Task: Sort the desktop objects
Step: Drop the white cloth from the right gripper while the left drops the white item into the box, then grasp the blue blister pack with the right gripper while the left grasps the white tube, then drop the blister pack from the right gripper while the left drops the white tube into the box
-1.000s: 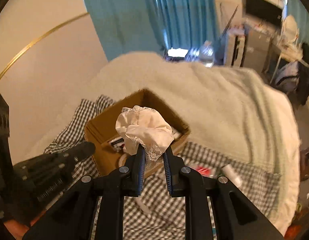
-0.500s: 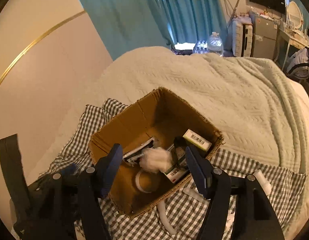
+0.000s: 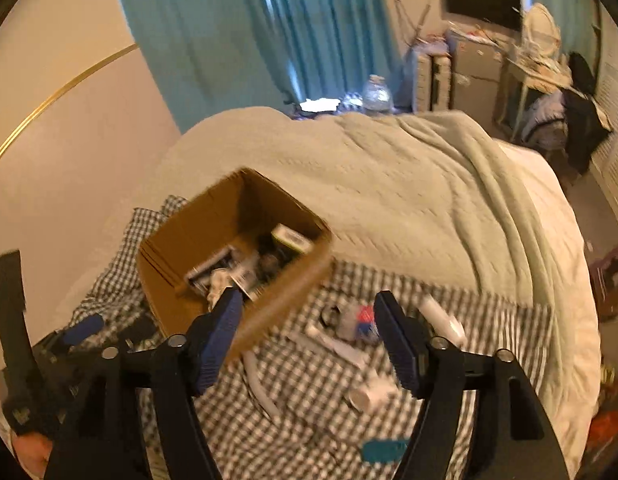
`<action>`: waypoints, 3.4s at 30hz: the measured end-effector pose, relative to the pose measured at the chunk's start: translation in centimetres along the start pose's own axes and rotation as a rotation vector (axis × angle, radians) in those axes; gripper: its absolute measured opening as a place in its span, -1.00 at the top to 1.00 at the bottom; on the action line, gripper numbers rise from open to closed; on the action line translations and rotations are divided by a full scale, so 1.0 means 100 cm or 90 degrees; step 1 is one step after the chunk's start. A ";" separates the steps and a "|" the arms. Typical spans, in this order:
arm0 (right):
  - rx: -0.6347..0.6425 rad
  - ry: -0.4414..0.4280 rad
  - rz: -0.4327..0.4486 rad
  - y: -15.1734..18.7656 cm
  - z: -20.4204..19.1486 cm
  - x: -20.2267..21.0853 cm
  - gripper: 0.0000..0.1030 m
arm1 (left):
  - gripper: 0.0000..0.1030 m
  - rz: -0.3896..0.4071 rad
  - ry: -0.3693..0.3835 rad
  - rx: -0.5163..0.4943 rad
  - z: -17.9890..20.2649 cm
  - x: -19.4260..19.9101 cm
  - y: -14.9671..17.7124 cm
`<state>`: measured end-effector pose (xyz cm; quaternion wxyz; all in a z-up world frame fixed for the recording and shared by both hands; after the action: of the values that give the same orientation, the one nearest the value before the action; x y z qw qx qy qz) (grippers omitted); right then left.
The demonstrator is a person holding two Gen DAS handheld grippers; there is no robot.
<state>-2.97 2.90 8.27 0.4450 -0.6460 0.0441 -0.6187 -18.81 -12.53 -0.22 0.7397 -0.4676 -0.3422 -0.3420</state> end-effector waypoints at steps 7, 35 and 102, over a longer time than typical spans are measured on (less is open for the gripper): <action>0.028 0.061 -0.126 0.135 0.024 -0.050 -0.51 | -0.89 -0.013 -0.023 -0.009 -0.001 -0.037 0.083; 0.020 0.108 -0.275 0.272 0.055 -0.156 -0.77 | 0.48 -0.060 -0.110 -0.057 -0.010 -0.180 0.153; 0.005 -0.199 0.011 -0.120 -0.080 -0.104 -0.13 | -0.64 0.050 0.021 0.088 -0.025 -0.046 -0.117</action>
<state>-17.98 12.24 6.66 0.4542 -0.7322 -0.0224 -0.5070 -30.49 -17.80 0.52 0.7884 -0.4230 -0.3343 -0.2962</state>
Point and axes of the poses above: each gripper's, at about its wrist camera, not at the fingertips, and x roughly against the way its jaws point, z to its right, y to its underside, the point moved 6 cm from there along -x, roughly the way its jaws point, and after that the axes turned 15 degrees about x, right-handed, at the moved point
